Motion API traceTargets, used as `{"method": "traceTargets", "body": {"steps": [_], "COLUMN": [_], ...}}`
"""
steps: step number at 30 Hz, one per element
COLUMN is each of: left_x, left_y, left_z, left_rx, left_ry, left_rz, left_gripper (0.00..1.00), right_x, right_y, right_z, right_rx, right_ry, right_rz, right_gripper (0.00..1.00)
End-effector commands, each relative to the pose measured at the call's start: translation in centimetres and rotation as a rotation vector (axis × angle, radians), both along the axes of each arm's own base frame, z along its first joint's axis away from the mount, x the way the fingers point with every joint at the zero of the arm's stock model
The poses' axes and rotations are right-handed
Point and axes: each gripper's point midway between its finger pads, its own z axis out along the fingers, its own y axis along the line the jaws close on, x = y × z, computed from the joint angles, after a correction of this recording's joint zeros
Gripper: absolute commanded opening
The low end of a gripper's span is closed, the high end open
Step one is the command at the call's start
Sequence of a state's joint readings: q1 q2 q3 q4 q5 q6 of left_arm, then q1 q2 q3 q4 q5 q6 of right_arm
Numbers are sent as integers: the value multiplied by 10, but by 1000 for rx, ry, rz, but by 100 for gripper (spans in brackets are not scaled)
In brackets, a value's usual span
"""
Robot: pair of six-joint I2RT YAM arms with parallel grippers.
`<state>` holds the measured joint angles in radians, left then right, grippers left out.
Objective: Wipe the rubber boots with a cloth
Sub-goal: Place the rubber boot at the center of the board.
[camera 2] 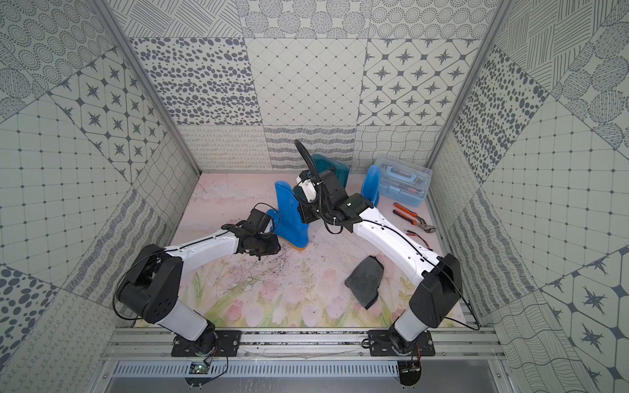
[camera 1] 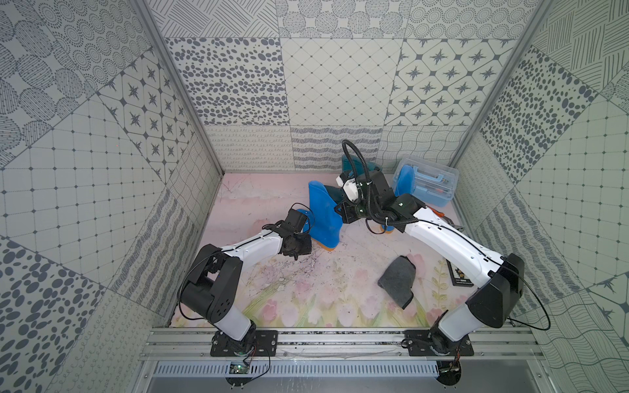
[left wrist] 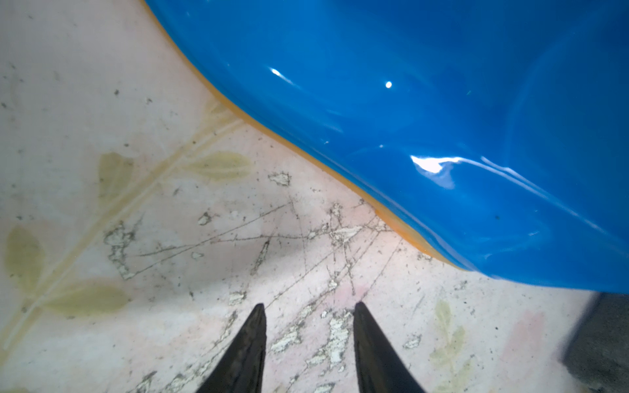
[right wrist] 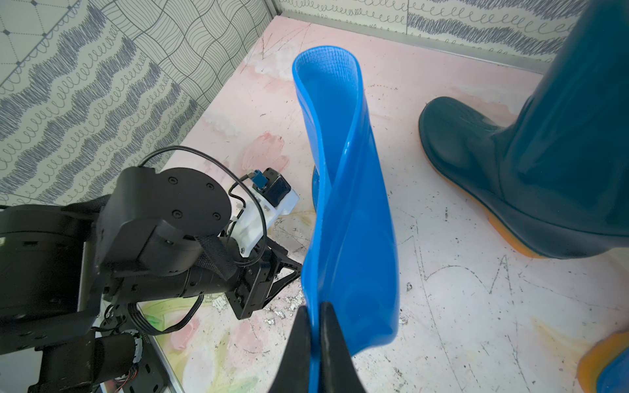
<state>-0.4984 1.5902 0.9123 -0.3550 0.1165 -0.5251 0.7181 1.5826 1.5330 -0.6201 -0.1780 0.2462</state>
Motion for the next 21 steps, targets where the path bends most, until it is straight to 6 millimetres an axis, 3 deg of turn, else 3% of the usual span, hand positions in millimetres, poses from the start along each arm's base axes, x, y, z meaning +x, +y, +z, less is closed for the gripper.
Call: {"method": "traceTargets", "body": {"steps": [1,8,12,21], "left_x": [2,-1,-3,-4], "left_y": [2,9,11,15], "left_z": [3,10,13,17], "left_rx": [-4,22,30,42], "left_ry": [-18,-32,-39,-49], "left_rz": [16,14,16,18], "left_gripper": [42,43,43,43], "right_x": [-6,-10,-9,-11], "right_y": [10,18,18,20], "right_z": [26,35,38,31], "right_rx": [72,117,120,124], "right_ry": [-66,-65,-75,-47], "right_rz": [43,57,50,58], "right_gripper": [12,12,20,26]}}
